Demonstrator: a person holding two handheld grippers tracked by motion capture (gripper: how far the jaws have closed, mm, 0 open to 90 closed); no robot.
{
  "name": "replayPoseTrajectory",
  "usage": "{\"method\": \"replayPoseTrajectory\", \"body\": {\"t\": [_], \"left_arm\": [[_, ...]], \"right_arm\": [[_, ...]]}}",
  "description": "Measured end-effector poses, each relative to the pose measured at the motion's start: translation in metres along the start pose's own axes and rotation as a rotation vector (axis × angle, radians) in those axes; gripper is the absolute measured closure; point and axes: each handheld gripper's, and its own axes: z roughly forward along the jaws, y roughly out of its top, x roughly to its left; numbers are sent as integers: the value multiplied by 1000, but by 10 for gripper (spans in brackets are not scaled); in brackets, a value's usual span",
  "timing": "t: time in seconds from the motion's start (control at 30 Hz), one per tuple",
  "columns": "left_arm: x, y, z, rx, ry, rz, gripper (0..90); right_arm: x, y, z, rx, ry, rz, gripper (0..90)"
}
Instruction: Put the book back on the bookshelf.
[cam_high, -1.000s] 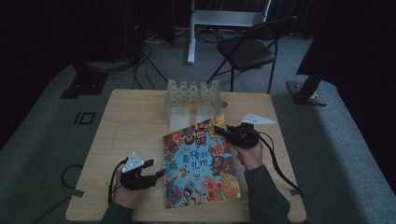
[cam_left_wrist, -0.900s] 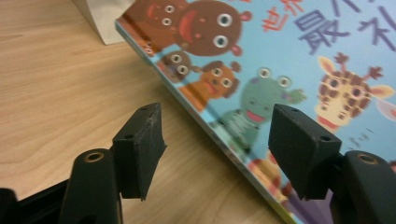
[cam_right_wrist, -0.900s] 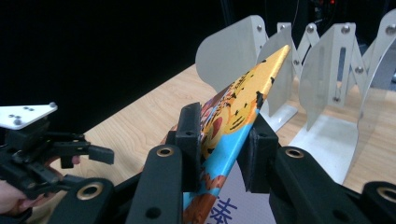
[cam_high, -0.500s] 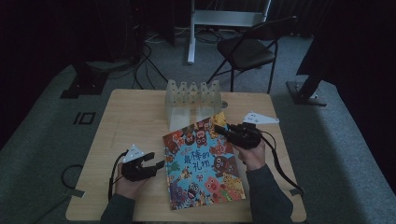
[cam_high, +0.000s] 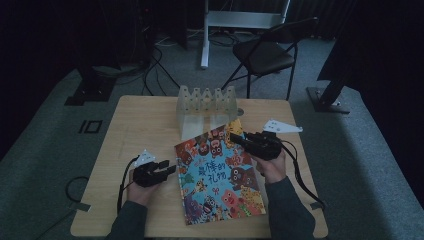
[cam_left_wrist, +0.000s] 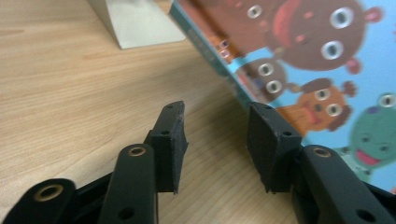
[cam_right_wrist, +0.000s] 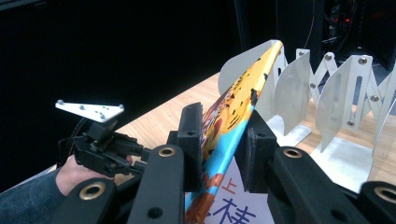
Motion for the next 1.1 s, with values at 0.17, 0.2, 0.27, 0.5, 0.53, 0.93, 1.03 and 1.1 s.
{"method": "replayPoseTrajectory", "body": {"t": [0.17, 0.2, 0.27, 0.5, 0.53, 0.93, 1.03, 1.1], "left_arm": [[2, 0, 2, -5, -14, -13, 593], [3, 0, 2, -18, -33, -18, 593], [5, 0, 0, -36, -75, -27, 536], [-1, 8, 3, -59, -195, -24, 383], [-2, 9, 6, -58, -200, -28, 358], [0, 16, 24, -39, -346, -89, 171], [-2, 16, 22, -41, -335, -65, 175], [-3, 17, 20, -41, -319, -49, 180]], "right_arm": [[0, 0, 0, -5, 3, 0, 735], [0, 0, -1, -5, 4, 1, 735], [0, 0, -1, -6, 4, 0, 735], [0, 0, -1, -12, 11, 4, 735], [0, -1, -1, -13, 12, 4, 735], [-1, -1, -2, -25, 36, 7, 735], [-3, -1, -3, -26, 37, 7, 734], [-4, 0, -4, -19, 35, 1, 733]]}}
